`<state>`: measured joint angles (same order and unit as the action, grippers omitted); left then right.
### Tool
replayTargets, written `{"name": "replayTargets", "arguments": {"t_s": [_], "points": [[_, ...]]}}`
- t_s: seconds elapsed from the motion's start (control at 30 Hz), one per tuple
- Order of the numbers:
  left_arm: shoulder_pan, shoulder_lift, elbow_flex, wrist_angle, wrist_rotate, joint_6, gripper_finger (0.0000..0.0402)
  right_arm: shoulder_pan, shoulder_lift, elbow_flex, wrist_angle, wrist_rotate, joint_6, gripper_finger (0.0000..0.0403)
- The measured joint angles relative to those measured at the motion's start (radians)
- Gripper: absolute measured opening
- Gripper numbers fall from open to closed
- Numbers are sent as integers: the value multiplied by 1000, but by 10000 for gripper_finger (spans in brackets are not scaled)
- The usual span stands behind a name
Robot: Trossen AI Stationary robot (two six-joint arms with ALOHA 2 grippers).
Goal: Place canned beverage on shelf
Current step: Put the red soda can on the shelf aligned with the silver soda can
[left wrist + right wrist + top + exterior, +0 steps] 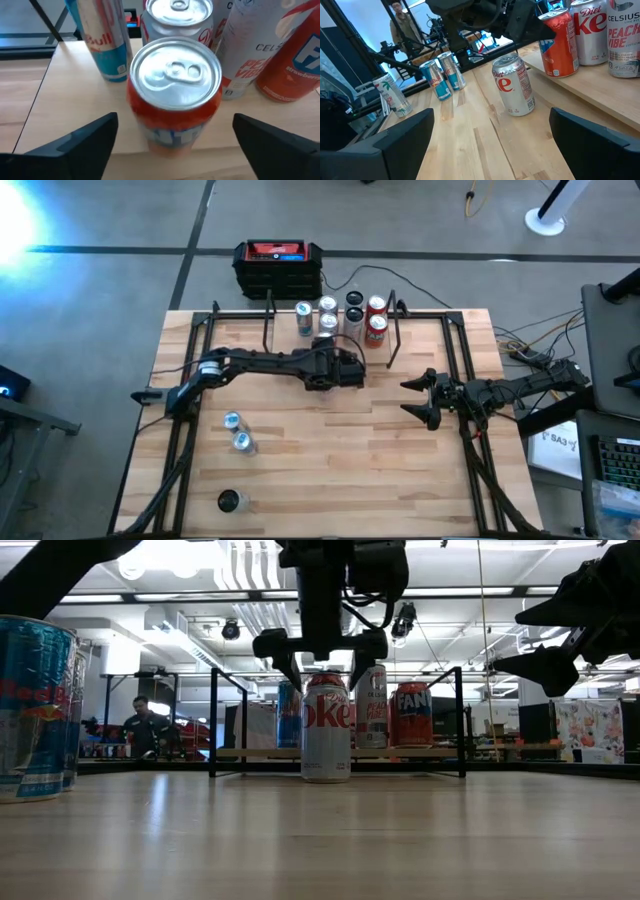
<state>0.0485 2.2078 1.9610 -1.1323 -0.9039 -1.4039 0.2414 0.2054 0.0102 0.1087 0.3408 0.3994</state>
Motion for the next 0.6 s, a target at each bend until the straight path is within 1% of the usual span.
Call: {"name": "replayTargets", "arguments": {"t_s": [0.1,0.23,0.47,0.6], "points": [[14,0,0,24,-2,34,396,0,0,0,0,0,0,380],[29,0,0,51,-3,61,393,0,0,0,0,0,0,380],[44,0,-2,58,12,65,398,0,0,0,0,0,0,380],[51,0,-29,79,14,65,398,0,0,0,0,0,0,380]]}}
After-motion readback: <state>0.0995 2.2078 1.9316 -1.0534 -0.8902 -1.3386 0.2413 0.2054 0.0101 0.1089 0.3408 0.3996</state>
